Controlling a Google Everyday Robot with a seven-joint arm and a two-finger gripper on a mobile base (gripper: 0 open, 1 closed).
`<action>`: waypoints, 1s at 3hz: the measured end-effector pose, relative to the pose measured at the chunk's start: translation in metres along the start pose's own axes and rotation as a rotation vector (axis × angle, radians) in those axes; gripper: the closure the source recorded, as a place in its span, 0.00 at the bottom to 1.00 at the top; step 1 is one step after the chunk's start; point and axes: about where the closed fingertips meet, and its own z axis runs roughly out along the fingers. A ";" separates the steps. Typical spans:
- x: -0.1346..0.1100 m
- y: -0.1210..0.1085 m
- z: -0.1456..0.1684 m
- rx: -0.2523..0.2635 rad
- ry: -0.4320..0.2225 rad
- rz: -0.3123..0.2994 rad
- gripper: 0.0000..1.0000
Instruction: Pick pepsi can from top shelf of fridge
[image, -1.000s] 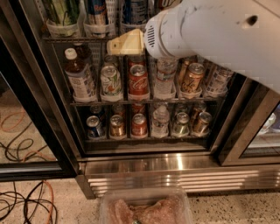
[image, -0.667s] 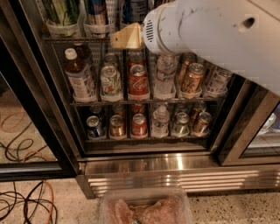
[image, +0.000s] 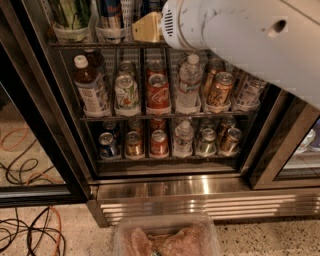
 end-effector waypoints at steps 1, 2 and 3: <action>-0.009 -0.002 0.007 0.009 -0.021 -0.027 0.27; -0.016 -0.005 0.019 0.022 -0.029 -0.054 0.27; -0.023 -0.006 0.030 0.027 -0.038 -0.069 0.28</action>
Offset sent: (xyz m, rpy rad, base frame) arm 0.0445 0.0048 0.0042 -0.0740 -0.0621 -0.0091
